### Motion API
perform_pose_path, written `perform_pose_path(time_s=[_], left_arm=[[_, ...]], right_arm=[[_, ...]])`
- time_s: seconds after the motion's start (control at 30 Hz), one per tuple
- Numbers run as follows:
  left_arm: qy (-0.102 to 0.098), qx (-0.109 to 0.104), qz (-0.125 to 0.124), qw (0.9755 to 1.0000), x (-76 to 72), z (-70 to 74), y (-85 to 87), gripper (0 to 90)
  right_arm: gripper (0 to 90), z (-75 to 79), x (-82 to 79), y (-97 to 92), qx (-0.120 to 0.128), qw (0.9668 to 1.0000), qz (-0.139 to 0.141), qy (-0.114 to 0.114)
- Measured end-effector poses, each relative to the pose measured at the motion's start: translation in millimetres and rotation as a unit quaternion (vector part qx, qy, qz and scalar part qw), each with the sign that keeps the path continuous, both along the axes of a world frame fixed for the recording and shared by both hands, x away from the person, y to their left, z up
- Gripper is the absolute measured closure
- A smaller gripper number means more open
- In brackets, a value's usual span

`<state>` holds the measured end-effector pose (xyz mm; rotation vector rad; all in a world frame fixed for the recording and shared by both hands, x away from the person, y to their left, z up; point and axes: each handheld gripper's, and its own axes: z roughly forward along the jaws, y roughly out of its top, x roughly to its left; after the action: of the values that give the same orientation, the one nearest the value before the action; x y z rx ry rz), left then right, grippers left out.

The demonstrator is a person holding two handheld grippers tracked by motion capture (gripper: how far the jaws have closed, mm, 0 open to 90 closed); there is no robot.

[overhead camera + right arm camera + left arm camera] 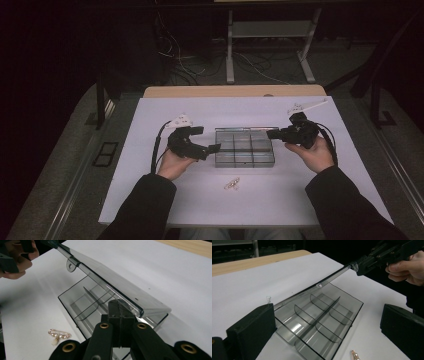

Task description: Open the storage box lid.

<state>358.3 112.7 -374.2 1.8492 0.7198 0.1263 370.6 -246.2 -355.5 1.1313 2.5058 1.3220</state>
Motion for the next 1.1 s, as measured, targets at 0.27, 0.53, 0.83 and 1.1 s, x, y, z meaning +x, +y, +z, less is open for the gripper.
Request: perform_pose_path(time_s=[0.27, 0.53, 0.83, 1.1], left_arm=[[0.007, 0.012, 0.001, 0.9999, 19.9, 6.0, -7.1, 0.0], [0.006, 0.033, 0.003, 0.9994, 36.1, 5.7, -10.0, 13.9], [-0.005, 0.014, 0.009, 0.9998, 52.7, 0.9, -2.9, 42.1], [-0.019, -0.006, -0.006, 0.9998, 56.3, 0.1, -8.0, 51.6]], right_arm=[[89.4, 5.1, 9.1, 0.7, 0.008, 1.0000, -0.002, 0.006], [89.4, 11.2, 16.4, 1.0, 0.012, 0.9999, 0.000, 0.003], [89.4, 14.4, 25.0, 4.5, 0.012, 0.9999, 0.000, 0.005], [89.4, 14.2, 33.1, 4.0, 0.014, 0.9999, -0.003, 0.006]])
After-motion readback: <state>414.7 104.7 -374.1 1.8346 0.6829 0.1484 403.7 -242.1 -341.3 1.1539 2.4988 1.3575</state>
